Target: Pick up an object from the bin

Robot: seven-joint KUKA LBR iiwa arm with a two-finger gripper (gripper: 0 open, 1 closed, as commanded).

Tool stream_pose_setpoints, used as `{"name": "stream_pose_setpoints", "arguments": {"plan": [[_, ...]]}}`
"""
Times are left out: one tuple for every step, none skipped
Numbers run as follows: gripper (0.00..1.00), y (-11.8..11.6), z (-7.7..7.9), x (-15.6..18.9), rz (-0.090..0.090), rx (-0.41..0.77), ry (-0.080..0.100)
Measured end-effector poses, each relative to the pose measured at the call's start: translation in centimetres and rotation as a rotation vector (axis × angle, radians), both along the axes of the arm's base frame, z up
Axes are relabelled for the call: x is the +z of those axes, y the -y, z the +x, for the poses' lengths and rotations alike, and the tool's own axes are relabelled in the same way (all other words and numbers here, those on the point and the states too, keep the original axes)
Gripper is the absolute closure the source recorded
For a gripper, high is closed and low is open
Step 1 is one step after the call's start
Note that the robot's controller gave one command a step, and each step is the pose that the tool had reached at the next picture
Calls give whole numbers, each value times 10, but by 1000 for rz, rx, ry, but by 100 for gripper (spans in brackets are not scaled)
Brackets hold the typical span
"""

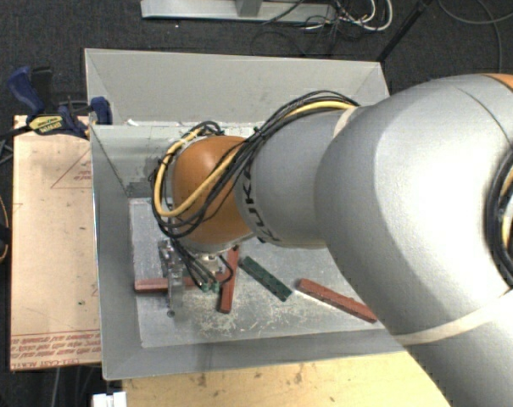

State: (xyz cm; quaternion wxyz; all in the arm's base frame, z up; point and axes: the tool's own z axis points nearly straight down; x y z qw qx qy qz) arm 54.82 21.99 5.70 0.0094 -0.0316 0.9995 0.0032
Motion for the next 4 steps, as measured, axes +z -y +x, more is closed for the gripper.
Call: {"name": "stream_pose_setpoints", "arguments": {"plan": [[100, 0, 0, 2, 0, 2, 3], [100, 1, -1, 8, -1, 1, 0], [100, 1, -3, 25, -4, 2, -12], [100, 1, -3, 39, -5, 2, -14]]}}
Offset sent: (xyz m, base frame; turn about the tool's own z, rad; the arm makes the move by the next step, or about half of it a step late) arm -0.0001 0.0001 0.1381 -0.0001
